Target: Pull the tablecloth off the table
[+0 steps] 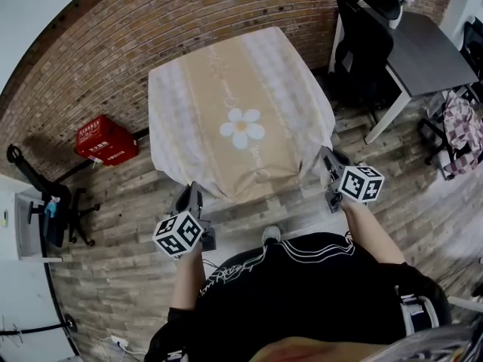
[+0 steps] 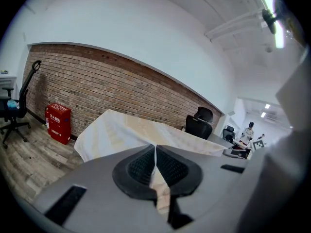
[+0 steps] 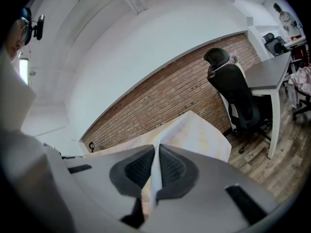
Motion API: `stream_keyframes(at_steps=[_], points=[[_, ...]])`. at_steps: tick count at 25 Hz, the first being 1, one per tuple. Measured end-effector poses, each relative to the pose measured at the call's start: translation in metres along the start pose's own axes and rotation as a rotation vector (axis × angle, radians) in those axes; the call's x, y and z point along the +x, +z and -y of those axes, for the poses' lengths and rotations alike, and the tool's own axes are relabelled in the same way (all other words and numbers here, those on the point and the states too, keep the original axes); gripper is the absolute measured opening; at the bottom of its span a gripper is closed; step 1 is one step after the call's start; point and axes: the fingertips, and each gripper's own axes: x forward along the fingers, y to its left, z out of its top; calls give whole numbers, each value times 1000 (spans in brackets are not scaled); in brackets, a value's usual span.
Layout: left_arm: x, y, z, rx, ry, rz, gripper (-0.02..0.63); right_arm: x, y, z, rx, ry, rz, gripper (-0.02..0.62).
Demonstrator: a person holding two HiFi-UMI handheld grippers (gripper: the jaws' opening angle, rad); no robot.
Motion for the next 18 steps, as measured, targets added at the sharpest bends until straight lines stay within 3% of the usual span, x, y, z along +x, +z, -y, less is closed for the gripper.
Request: stream_keyframes(at_steps=[18], points=[[-44, -27, 18, -17, 5, 7, 8, -39, -17, -13, 14, 35, 11, -2]])
